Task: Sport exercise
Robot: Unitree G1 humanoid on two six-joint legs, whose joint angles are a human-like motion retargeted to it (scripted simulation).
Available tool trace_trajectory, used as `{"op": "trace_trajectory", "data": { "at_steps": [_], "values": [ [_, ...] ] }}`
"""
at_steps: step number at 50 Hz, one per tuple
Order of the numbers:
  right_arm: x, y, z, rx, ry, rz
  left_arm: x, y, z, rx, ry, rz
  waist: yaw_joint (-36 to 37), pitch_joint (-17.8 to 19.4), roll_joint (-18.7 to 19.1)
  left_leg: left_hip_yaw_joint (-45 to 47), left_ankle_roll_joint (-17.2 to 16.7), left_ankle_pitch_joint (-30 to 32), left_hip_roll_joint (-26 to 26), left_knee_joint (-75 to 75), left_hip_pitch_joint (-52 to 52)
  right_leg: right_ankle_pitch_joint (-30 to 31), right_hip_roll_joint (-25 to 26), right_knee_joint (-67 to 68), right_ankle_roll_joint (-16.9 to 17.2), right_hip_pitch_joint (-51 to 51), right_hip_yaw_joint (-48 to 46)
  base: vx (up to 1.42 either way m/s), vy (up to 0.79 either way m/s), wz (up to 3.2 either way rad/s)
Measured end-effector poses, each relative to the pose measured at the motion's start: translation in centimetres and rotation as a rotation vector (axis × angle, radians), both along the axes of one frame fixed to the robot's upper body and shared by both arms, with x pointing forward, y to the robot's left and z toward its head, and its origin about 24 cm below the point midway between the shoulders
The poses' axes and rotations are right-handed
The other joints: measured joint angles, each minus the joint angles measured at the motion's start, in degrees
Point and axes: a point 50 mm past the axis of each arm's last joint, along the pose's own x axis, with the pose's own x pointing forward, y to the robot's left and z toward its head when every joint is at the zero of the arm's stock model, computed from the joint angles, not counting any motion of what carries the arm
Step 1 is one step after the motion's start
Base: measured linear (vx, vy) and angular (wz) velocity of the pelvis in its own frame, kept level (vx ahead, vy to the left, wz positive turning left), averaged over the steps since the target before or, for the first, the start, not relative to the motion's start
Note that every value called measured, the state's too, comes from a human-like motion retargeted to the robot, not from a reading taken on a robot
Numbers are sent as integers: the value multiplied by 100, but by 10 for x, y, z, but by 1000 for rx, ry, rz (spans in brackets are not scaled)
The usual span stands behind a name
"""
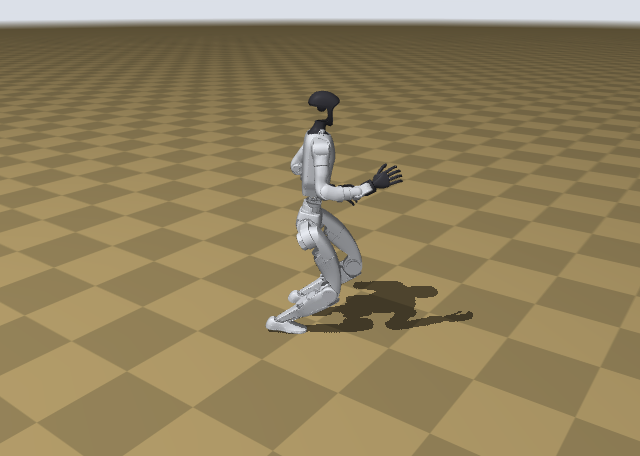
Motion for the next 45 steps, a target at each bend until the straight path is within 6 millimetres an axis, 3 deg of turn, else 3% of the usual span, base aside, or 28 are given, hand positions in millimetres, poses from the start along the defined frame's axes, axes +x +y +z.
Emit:
{"op": "trace_trajectory", "data": {
  "at_steps": [2,4,6,8,11,15,18,20,23,26,28,30,33,35,37,39,42,45],
  "values": [
    [0,11,34,46,-151,72,-33,13,-8,-14,98,48,-37,-35,-437,271,-118,55,-774,-1277,-66,268,-623,24,457,516,128,14,8,74],
    [-6,21,53,79,-238,146,-57,20,-12,-36,158,111,-116,-109,-786,432,-275,179,-1500,-2514,10,786,-1209,151,909,839,198,9,8,61],
    [-12,29,56,88,-253,200,-69,22,-14,-60,182,175,-235,-182,-997,507,-288,248,-2037,-3217,175,1364,-1697,544,1223,941,230,0,8,22],
    [-16,34,46,72,-208,228,-67,20,-14,-66,163,218,-381,-183,-1124,574,-116,185,-2389,-3243,367,1800,-2146,1235,1358,903,249,-5,6,-8],
    [-20,35,8,25,-31,210,-31,12,-9,-47,45,238,-746,-116,-1293,625,175,-145,-2729,-2856,603,1963,-2866,2550,1191,403,309,-10,1,-11],
    [-38,22,-75,-61,343,144,59,3,27,-12,-248,231,-1542,-149,-1440,379,189,-215,-3123,-3299,1224,1373,-3463,3520,713,-1136,682,-11,-1,5],
    [-75,-1,-127,-94,604,96,108,-3,83,-36,-522,220,-1841,-235,-1146,169,189,-215,-3100,-3821,2174,868,-3113,2992,571,-2001,734,6,7,-77],
    [-105,-19,-148,-94,741,54,123,-8,124,-51,-712,189,-1870,-267,-739,54,-102,-215,-2686,-3806,2783,639,-2498,2179,549,-2186,443,15,-1,-129],
    [-147,-45,-163,-66,888,-31,123,-18,169,-76,-942,100,-1691,-265,183,-193,-910,262,-1457,-3225,3351,612,-1085,495,539,-1942,-226,14,-10,-135],
    [-172,-60,-164,-3,943,-121,112,-30,184,-100,-1029,-12,-1522,-287,645,-369,-1438,1303,-670,-2286,3367,764,-223,-384,482,-1652,-436,1,-9,-76],
    [-172,-62,-162,24,925,-157,106,-35,178,-111,-993,-69,-1391,-236,724,-365,-1448,1753,-309,-1372,3177,685,25,-235,276,-1470,-466,-9,-6,-48],
    [-159,-60,-156,26,864,-167,100,-37,158,-110,-885,-99,-1211,-136,689,-294,-1189,1716,52,-326,2833,334,138,178,-33,-1275,-441,-9,-5,-45],
    [-103,-48,-137,-33,669,-159,90,-29,108,-63,-615,-89,-685,-34,678,-349,-539,897,696,1029,1625,0,485,213,-433,-1098,-376,-13,-5,-95],
    [-59,-36,-112,-75,493,-136,73,-21,66,-29,-405,-49,-276,-102,668,-421,-208,303,909,1281,654,0,710,-47,-498,-979,-278,-11,1,-129],
    [-25,-24,-74,-67,299,-108,43,-11,29,-20,-205,-4,-23,-226,529,-383,-49,-68,693,817,-83,0,642,-251,-368,-676,-142,-1,5,-64],
    [-5,-12,-35,-33,126,-64,8,0,3,-21,-37,35,0,-335,220,-173,-9,-192,111,-122,-502,0,218,-248,-74,-288,-18,7,7,44],
    [1,5,11,20,-71,34,-39,15,-16,-30,138,91,-231,-462,-454,279,-106,-117,-1167,-1996,-548,184,-855,78,560,270,119,11,8,117],
    [-6,20,26,42,-131,134,-60,19,-22,-43,201,142,-463,-495,-899,480,-113,41,-2113,-3082,-104,876,-1733,687,1108,615,230,5,7,50]
  ]
}}
